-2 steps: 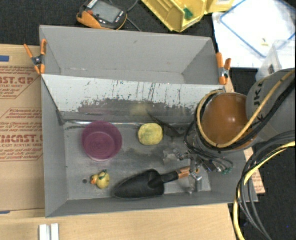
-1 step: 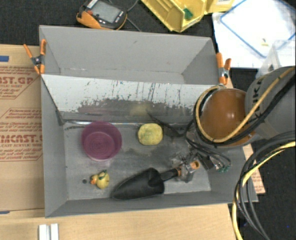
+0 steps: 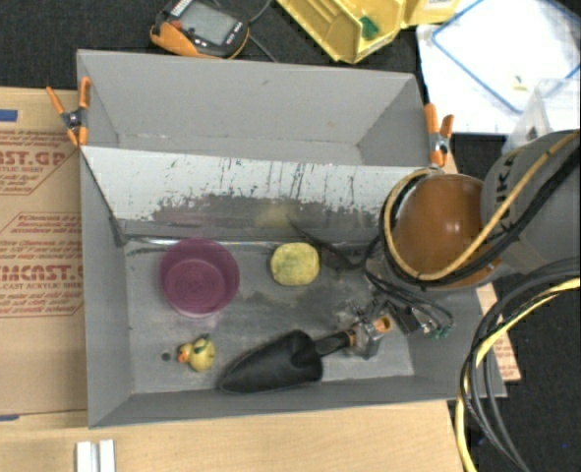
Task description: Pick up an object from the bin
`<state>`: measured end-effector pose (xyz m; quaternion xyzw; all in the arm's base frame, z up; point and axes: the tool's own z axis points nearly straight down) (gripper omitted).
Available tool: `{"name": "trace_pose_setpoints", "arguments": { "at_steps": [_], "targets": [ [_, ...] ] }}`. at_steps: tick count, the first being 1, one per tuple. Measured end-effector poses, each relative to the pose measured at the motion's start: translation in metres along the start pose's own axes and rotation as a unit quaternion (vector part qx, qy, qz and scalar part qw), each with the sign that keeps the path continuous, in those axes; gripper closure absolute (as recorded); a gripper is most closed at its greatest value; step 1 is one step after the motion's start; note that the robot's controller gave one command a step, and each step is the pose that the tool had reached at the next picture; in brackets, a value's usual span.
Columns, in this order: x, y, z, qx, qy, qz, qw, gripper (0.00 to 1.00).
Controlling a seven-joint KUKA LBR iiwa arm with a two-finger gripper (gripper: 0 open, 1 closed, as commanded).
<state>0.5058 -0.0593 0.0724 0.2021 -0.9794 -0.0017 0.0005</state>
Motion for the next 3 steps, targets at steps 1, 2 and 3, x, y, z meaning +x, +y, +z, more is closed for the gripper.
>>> {"name": "trace_pose_setpoints", "arguments": {
  "at_steps": [1, 2, 3],
  "targets": [
    [0.0, 0.001, -0.003, 0.0, 0.0, 0.0, 1.0, 1.0],
    [0.0, 0.001, -0.007, 0.0, -0.0004, 0.0, 1.0, 1.0],
    [0.0, 0.002, -0.02, -0.001, 0.0003, 0.0, 1.0, 1.0]
  ]
}}
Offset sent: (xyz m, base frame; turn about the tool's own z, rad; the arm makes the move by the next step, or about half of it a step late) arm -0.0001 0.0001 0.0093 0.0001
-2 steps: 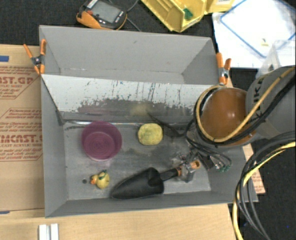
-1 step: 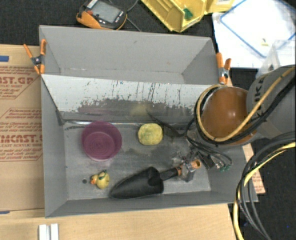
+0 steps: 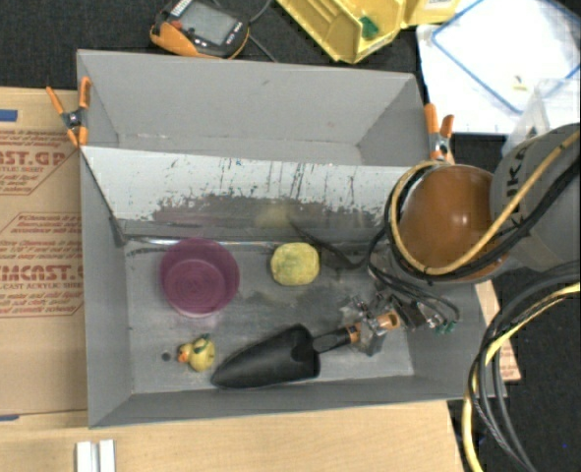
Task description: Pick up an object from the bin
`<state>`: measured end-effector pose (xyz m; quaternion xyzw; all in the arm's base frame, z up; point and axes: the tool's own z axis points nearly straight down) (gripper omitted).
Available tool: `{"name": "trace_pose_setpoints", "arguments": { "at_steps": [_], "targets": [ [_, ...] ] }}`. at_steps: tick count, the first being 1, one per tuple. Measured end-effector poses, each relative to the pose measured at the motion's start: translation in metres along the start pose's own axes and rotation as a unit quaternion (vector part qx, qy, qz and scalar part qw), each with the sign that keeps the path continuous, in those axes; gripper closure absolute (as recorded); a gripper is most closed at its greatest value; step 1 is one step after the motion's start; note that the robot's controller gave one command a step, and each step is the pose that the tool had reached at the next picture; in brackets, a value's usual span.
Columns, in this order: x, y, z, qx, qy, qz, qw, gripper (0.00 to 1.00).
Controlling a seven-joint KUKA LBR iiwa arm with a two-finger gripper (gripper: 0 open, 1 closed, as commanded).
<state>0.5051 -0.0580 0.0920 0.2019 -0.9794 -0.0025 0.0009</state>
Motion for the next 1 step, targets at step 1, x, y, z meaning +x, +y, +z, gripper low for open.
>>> {"name": "trace_pose_setpoints", "arguments": {
  "at_steps": [1],
  "targets": [
    [0.0002, 0.0011, -0.0332, -0.001, 0.0009, 0.0, 1.0, 1.0]
  ]
}}
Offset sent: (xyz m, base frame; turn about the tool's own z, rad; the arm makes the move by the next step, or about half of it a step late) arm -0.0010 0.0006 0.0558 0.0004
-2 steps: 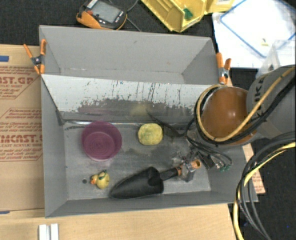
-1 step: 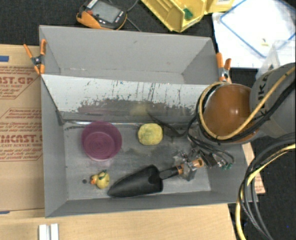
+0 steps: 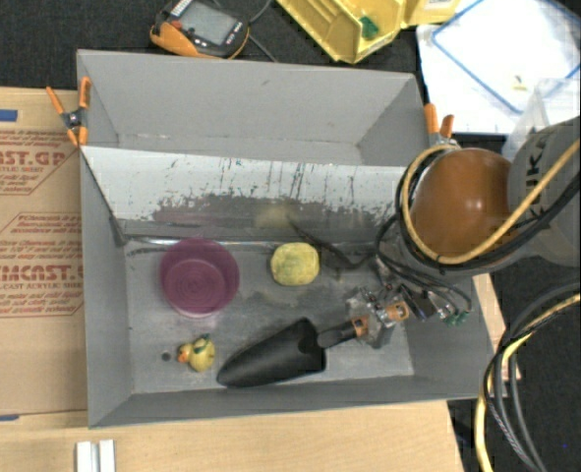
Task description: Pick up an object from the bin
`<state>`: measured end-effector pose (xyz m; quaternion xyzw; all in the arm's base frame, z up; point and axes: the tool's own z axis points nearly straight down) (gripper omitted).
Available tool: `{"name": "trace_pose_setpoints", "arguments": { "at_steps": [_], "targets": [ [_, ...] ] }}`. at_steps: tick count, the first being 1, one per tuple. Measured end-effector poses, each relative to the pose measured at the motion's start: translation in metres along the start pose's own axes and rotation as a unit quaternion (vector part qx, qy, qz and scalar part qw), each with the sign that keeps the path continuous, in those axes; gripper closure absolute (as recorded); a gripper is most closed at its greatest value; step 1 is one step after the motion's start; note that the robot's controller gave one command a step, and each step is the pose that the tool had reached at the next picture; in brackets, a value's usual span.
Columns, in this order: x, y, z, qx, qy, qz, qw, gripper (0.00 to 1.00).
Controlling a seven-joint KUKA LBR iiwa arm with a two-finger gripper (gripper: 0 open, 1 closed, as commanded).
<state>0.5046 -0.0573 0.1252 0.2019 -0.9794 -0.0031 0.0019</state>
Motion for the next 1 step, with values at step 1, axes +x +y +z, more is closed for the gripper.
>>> {"name": "trace_pose_setpoints", "arguments": {
  "at_steps": [1],
  "targets": [
    [-0.0005, 0.001, -0.0238, 0.0, -0.0009, 0.0, 1.0, 1.0]
  ]
}}
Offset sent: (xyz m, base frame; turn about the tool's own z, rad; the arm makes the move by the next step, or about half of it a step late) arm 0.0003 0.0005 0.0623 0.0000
